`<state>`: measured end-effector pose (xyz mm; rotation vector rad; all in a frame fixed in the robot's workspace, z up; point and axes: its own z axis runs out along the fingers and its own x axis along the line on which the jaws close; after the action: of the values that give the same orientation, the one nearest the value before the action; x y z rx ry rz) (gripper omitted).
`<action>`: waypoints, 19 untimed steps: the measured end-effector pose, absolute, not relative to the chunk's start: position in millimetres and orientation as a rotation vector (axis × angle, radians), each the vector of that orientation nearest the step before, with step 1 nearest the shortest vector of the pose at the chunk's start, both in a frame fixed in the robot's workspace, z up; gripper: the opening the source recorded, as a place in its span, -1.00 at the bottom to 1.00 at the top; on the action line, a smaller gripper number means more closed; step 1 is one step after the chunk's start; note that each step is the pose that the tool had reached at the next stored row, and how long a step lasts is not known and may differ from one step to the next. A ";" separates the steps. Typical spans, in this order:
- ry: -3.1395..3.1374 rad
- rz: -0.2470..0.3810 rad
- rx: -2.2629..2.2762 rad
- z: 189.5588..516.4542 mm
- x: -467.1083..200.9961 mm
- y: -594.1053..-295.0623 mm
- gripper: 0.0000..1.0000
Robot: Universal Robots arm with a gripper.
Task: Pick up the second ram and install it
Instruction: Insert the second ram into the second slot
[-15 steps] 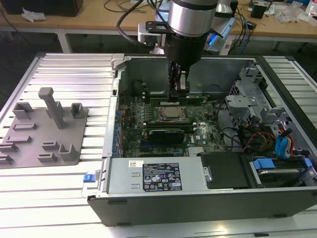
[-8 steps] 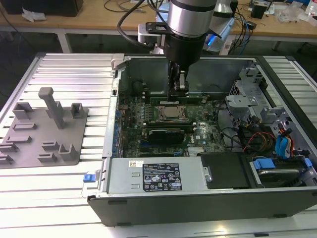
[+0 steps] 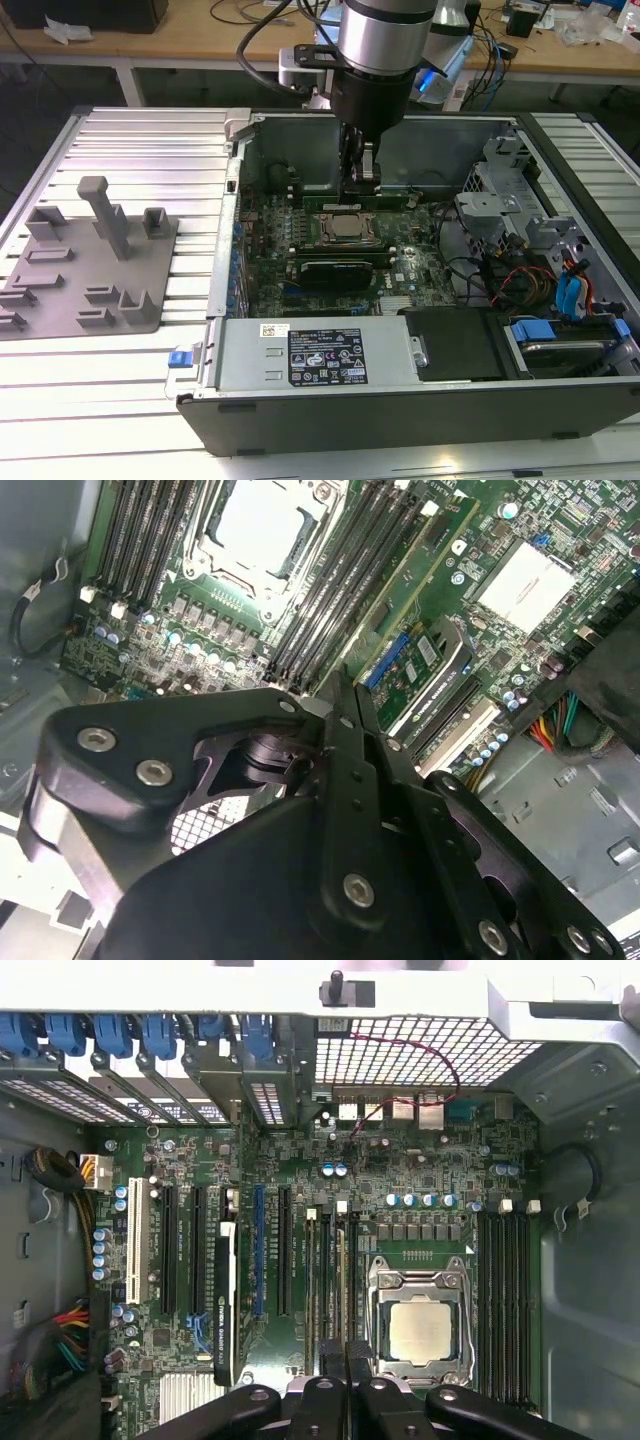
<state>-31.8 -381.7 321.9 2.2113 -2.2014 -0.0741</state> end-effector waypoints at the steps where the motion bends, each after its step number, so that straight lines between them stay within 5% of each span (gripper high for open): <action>1: -2.201 -0.074 2.211 321.6 -31.7 -381.6 -0.80; 19: -2.202 -0.074 2.210 292.6 -32.4 -377.8 -0.80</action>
<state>-32.4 -377.8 292.6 2.2104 -2.2021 -0.0740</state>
